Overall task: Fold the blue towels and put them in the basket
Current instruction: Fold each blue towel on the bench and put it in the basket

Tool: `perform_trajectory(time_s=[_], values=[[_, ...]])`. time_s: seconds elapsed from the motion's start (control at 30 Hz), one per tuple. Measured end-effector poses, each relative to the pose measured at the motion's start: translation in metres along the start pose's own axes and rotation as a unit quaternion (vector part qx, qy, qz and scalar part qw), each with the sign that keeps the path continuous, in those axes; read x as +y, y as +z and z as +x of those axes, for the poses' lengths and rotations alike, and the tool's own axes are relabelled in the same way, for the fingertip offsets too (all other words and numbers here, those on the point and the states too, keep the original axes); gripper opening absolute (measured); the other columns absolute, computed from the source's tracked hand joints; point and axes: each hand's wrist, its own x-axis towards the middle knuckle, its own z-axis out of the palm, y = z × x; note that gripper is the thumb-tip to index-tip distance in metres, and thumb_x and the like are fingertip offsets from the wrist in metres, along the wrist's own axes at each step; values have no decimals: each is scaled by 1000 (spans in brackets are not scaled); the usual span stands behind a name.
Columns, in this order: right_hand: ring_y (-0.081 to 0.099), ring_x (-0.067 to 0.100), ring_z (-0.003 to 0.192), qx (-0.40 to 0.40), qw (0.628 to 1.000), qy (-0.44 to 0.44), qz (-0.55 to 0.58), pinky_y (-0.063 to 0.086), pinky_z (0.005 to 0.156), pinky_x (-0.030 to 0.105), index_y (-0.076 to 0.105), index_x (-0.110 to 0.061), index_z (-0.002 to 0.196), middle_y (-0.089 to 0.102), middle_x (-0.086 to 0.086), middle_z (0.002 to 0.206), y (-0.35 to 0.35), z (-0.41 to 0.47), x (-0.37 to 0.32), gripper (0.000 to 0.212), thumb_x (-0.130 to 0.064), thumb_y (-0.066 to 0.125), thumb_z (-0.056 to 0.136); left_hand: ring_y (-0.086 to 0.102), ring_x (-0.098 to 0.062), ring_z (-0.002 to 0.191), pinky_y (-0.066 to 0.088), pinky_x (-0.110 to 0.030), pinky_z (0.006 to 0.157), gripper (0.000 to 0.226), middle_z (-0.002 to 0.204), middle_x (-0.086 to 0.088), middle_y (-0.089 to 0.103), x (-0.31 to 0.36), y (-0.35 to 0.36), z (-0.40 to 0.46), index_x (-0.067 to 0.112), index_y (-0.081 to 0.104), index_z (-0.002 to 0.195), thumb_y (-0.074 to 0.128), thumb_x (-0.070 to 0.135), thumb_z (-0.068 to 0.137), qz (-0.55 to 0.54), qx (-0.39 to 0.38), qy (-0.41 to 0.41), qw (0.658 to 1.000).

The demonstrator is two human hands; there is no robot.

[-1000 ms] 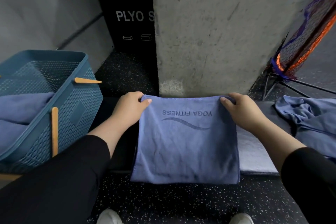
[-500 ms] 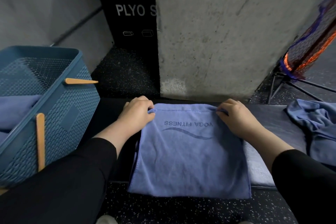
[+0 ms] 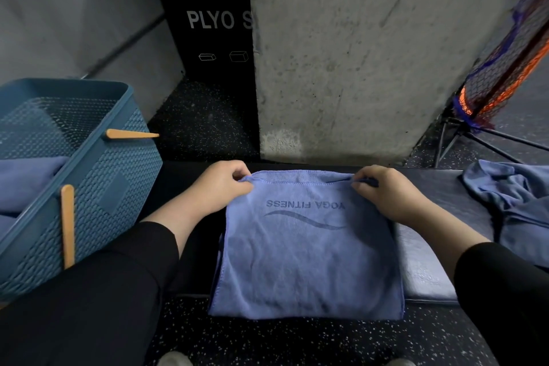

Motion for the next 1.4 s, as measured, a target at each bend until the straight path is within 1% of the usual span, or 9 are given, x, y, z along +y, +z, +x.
perform_trajectory(time_s=[0.1, 0.3, 0.47, 0.63, 0.73, 0.83, 1.0, 1.2, 1.4], values=[[60, 12, 86, 31, 998, 1, 50, 38, 67, 4, 71, -20, 91, 68, -2, 94, -6, -2, -8, 4, -17, 68, 91, 58, -9, 73, 45, -28, 71, 8, 78, 0, 68, 5, -4, -6, 12, 68, 79, 72, 8, 83, -105, 5, -48, 993], [62, 1, 84, 89, 984, 10, 152, 46, 71, 14, 72, -24, 89, 71, -7, 92, -20, -14, -24, 6, -19, 70, 91, 63, -24, 85, 49, -38, 83, 6, 86, -11, 70, 15, -14, -13, 7, 68, 85, 74, 6, 86, -313, 64, -111, 941], [60, 7, 85, 143, 977, -26, 158, 41, 73, 8, 72, -27, 86, 67, -2, 96, -37, -31, -41, 11, -16, 71, 89, 66, -14, 76, 52, -34, 79, 6, 79, -4, 73, 24, -28, -30, 10, 73, 81, 77, 8, 83, -204, 104, -92, 969], [64, 15, 90, 184, 964, -43, 189, 49, 82, 28, 70, -34, 82, 69, -3, 96, -50, -55, -56, 22, -13, 72, 88, 60, -9, 76, 48, -26, 75, 18, 86, 0, 68, 42, -45, -50, 25, 69, 97, 76, 13, 86, -83, 139, -10, 987], [65, 20, 88, 203, 959, -40, 196, 49, 78, 28, 67, -30, 97, 68, -4, 96, -56, -70, -67, 19, -13, 71, 89, 62, -8, 79, 49, -23, 77, 16, 89, 4, 69, 57, -51, -68, 25, 70, 103, 73, 16, 90, -55, 148, 18, 987], [61, 13, 90, 212, 965, -38, 150, 44, 81, 22, 66, -28, 119, 65, -9, 100, -66, -82, -76, 30, -19, 70, 91, 62, -8, 76, 49, -26, 74, 5, 84, 4, 71, 65, -56, -84, 20, 72, 86, 73, 19, 90, -96, 168, 37, 980], [66, 18, 86, 227, 968, -39, 105, 48, 73, 29, 72, -23, 96, 72, -4, 86, -85, -96, -81, 8, -28, 69, 91, 53, -13, 78, 44, -38, 80, 18, 78, 2, 59, 67, -71, -108, 24, 63, 76, 70, 27, 92, -207, 122, 49, 970], [57, -4, 68, 207, 969, -86, 103, 38, 60, 8, 57, -30, 88, 67, -16, 75, -105, -112, -91, 14, -26, 70, 91, 53, -10, 74, 43, -29, 74, 20, 75, 2, 58, 84, -81, -130, 19, 55, 77, 69, 32, 83, -332, 95, 61, 936], [67, 10, 83, 108, 988, -97, 54, 49, 77, 24, 75, -32, 92, 74, -8, 87, -111, -122, -94, 11, -27, 79, 82, 47, -13, 73, 39, -32, 71, 31, 74, -3, 49, 85, -89, -134, 25, 53, 69, 80, 39, 80, -317, 134, 67, 937]])
